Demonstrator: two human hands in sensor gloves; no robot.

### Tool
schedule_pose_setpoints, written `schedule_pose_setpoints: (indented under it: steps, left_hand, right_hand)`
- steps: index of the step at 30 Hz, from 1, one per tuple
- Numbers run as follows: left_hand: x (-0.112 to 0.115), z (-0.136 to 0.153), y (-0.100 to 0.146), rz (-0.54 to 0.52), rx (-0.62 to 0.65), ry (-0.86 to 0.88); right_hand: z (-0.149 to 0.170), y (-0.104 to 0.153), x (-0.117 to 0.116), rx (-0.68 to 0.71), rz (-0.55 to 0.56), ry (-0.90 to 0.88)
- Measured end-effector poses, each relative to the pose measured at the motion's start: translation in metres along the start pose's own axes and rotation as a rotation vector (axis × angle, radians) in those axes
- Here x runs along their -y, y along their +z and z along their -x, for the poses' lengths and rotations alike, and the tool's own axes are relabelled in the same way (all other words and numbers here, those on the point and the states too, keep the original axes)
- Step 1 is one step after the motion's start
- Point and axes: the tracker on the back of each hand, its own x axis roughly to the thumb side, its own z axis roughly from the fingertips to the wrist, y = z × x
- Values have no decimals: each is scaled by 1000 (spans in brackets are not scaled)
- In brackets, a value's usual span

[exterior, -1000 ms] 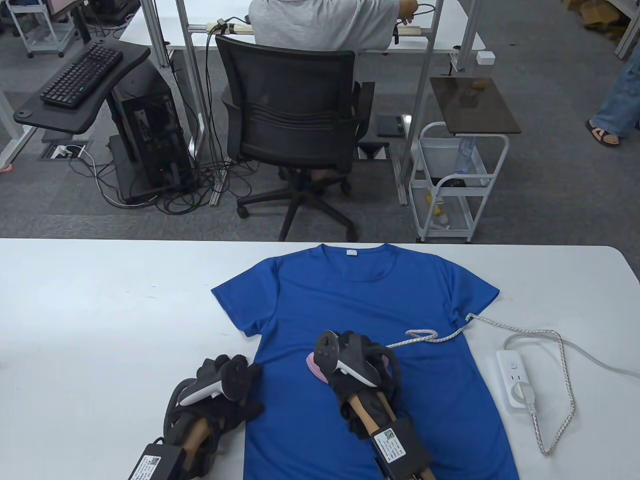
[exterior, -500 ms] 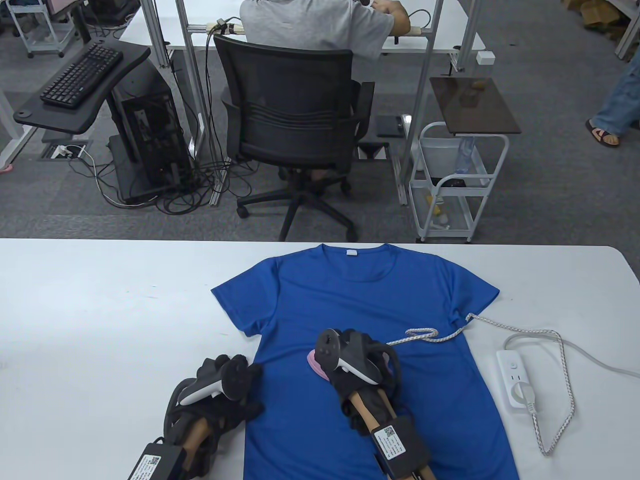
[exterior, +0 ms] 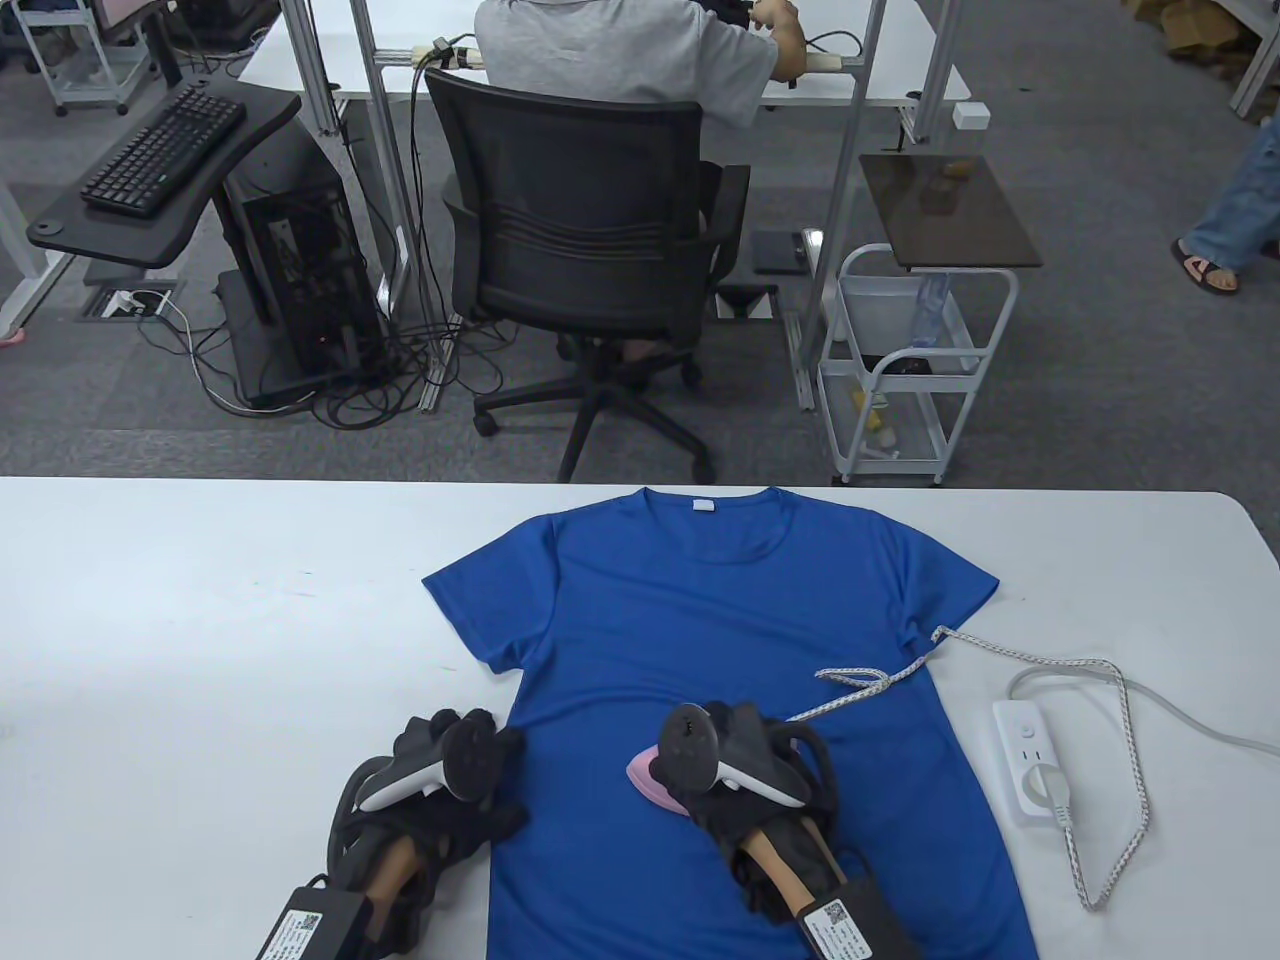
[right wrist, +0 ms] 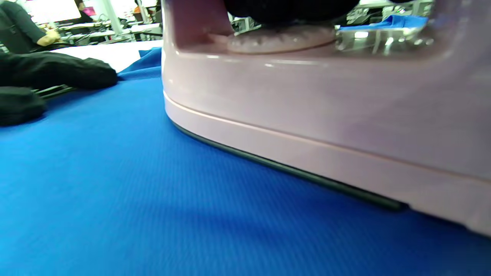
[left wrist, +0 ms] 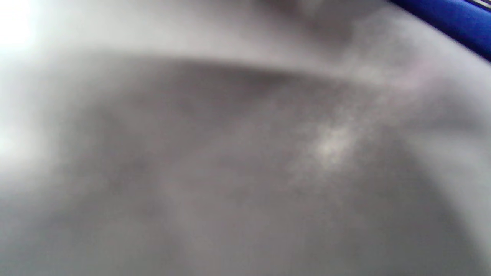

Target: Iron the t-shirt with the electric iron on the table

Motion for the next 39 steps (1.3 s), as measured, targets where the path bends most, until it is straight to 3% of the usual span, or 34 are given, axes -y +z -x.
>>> schedule_pose_setpoints:
  steps: [5,13,20,30,39]
  left_hand:
    - [0,0,0,0,0,0]
    - [0,0,0,2,3,3]
    - [0,0,0,2,4,3]
    - [0,0,1,11,7,-2]
    - [0,0,1,11,1,-8]
  right_hand:
    - [3,5,0,16,-49,-24]
    - [2,0,-1,-35,33,18]
    - [9,-19,2,-179,103,21]
    - [34,-51,12,-344,114,-42]
    - [34,-51,11,-322,125,-16]
